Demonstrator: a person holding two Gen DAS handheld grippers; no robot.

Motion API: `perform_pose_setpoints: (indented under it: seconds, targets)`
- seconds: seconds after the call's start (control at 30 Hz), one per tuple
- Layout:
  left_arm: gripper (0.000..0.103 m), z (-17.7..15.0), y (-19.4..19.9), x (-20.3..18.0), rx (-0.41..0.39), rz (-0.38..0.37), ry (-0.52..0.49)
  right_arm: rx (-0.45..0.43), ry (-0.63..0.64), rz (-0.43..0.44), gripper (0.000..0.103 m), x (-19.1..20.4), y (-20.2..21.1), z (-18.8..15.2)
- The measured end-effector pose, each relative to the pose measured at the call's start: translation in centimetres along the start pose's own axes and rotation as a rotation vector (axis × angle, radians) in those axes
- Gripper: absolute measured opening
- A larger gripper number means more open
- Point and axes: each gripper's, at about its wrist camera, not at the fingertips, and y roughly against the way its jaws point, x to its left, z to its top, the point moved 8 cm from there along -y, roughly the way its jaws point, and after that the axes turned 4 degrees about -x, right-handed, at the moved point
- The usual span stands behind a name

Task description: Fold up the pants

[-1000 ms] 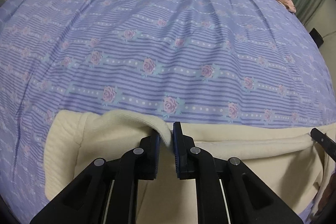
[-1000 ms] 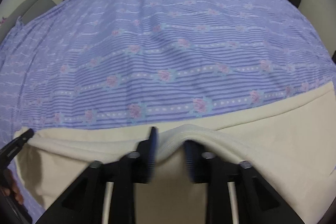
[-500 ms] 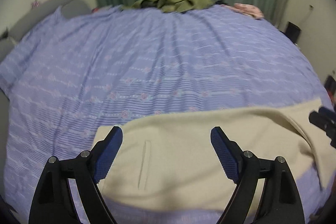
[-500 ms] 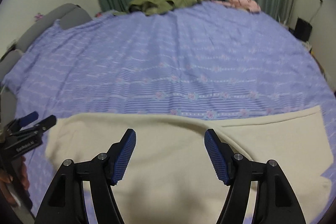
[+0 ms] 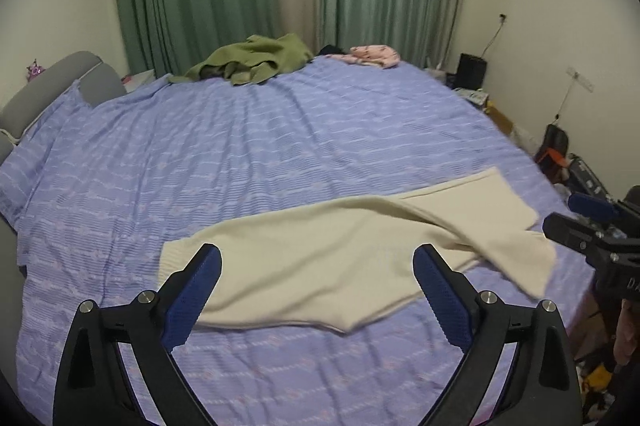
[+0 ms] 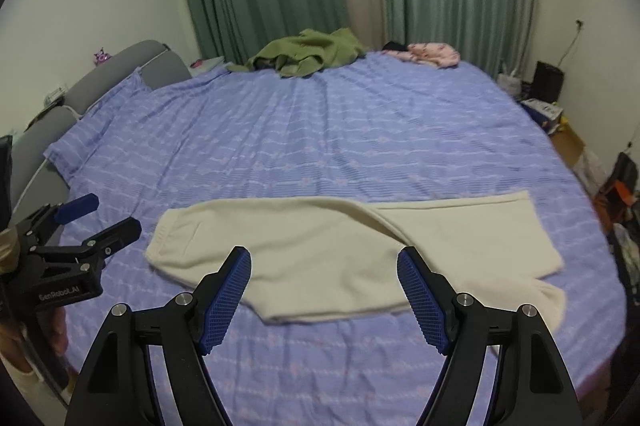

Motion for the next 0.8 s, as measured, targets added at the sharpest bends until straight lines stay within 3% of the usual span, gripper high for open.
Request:
perform_pose_setpoints:
  seconds: [0.23, 0.43, 0.6, 0.7, 0.8]
  targets:
    - [0.103, -1.0, 4.0, -5.7, -0.006, -0.043, -0.024, -0.024, -0.033, -0.060, 0.078, -2.9, 6.6, -3.0]
    - [0.103, -3.0, 3.7, -11.6, 0.039, -0.048, -0.034, 0.000, -0.057, -0.065, 0.078, -7.4, 8.6, -6.0]
    - [0.103, -4.3, 2.4, -16.4, 0.066, 0.019, -0.002, 0.050, -0.066, -0.020, 0.078, -13.2, 8.1, -8.3]
    - [0.103, -5.4, 1.5, -19.8, 0.101, 0.094, 0.066, 0.087, -0.055, 0.034, 0.078, -16.8, 7.4, -9.1]
    - [0.103, -6.2, 0.7, -22.9, 0.123, 0.114, 0.134, 0.120, -0.002, 0.090, 0.078, -20.2, 6.9, -9.4]
